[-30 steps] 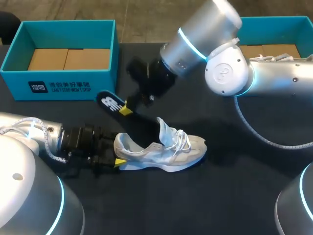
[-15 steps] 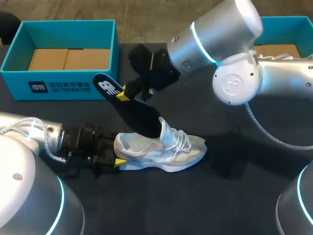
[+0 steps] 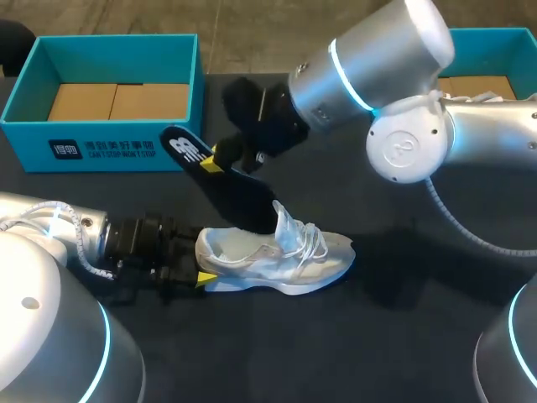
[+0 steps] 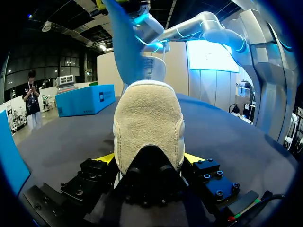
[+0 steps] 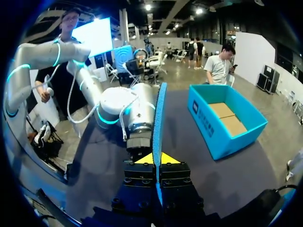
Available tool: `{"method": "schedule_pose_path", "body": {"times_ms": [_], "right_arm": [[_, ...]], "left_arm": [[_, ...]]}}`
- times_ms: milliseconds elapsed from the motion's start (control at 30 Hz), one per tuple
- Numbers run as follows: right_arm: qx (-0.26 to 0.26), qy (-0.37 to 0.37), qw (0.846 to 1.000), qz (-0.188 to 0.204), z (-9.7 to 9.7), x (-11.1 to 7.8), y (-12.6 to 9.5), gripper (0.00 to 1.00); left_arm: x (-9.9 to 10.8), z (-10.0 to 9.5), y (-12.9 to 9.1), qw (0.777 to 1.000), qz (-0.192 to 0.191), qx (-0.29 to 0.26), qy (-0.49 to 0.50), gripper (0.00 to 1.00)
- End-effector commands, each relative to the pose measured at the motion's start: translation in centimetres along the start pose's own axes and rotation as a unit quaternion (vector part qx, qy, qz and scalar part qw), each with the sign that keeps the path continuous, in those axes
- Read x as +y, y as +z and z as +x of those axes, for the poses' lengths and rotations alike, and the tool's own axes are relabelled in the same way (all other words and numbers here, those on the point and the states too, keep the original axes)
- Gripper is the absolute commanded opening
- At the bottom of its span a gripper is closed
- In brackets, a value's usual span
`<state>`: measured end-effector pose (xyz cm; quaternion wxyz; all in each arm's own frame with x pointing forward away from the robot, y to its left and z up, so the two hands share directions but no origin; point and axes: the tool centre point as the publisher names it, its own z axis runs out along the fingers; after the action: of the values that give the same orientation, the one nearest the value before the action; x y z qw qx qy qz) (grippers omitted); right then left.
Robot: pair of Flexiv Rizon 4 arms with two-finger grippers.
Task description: Take the shoe out of the shoebox, open the shoe tongue, remove and reinsert the insole, then place the shoe into the shoebox
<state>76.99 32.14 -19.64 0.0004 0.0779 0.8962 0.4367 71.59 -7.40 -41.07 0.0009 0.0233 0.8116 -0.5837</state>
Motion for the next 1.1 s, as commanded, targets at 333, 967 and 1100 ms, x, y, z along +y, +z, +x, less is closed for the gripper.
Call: {"method": "schedule_pose_path", "body": {"times_ms": [333,967,1100], "right_arm": [[0.06,0.03,0.997,-0.029,-1.1,4.8,-1.2,0.0],[0.15,0.143,0.96,-0.186,-1.2,11.0,-5.7,0.0],[0.151,0.169,0.955,-0.194,-0.8,11.5,-6.9,0.0]], "left_arm": [[0.0,0.0,0.0,1.0,-0.001,0.0,0.0,0.0],[0.0,0.0,0.0,1.0,-0.001,0.0,0.0,0.0],[0.0,0.0,0.0,1.0,-0.001,0.0,0.0,0.0]]}}
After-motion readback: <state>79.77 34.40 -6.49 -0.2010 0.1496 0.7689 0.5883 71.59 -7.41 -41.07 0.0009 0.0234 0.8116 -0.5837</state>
